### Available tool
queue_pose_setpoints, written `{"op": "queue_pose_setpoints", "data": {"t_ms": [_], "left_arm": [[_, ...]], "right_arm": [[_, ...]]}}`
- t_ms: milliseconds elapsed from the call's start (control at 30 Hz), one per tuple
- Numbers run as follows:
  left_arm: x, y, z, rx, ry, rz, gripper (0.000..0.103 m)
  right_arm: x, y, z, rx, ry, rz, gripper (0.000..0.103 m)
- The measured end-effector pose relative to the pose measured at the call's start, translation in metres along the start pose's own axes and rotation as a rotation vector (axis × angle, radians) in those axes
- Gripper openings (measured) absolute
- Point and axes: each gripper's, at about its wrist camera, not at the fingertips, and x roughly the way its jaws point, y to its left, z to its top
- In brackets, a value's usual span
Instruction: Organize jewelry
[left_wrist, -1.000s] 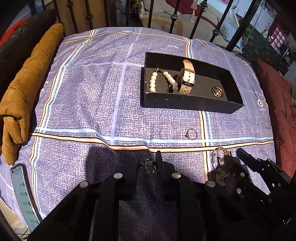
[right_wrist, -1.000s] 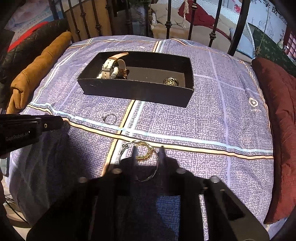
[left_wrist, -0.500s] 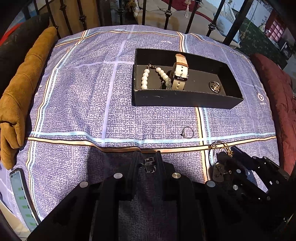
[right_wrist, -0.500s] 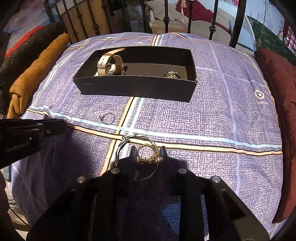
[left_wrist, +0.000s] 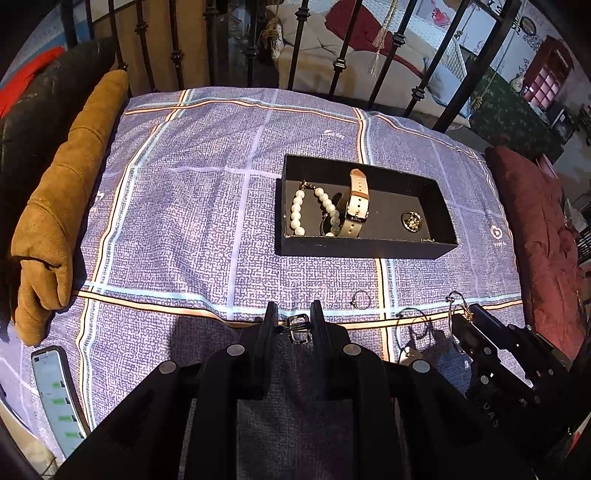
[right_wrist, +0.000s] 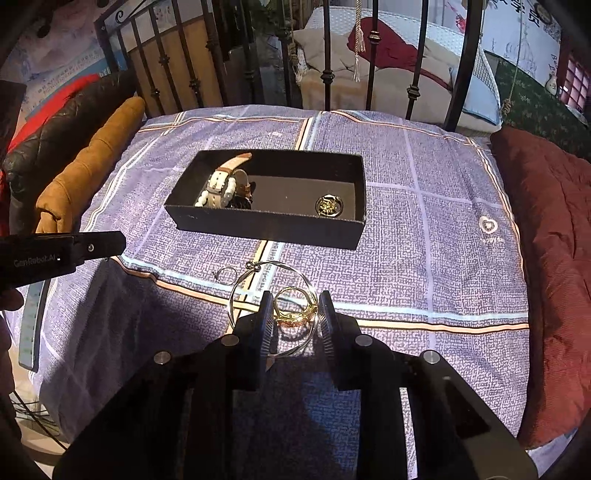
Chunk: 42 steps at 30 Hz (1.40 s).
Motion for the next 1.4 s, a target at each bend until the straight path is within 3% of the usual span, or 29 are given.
{"op": "queue_pose_setpoints", "data": {"t_ms": [300, 767, 1400], "left_arm": [[0.001, -0.021, 0.009, 0.065, -0.013, 0.016, 0.017], [0.007, -0.013, 0.013, 0.062, -0.007, 0.043, 0.017], [0.024, -0.029, 0.022, 0.111, 0.002, 0.065, 0.017]], "right_arm": [[-0.004, 0.002, 0.018, -0.006, -0.039, 0.008, 0.026], [0.001, -0.014, 0.017, 0.023, -0.023, -0.014, 0.026], [0.004, 0.002, 0.033, -0.032, -0.05, 0.008, 0.024]]}}
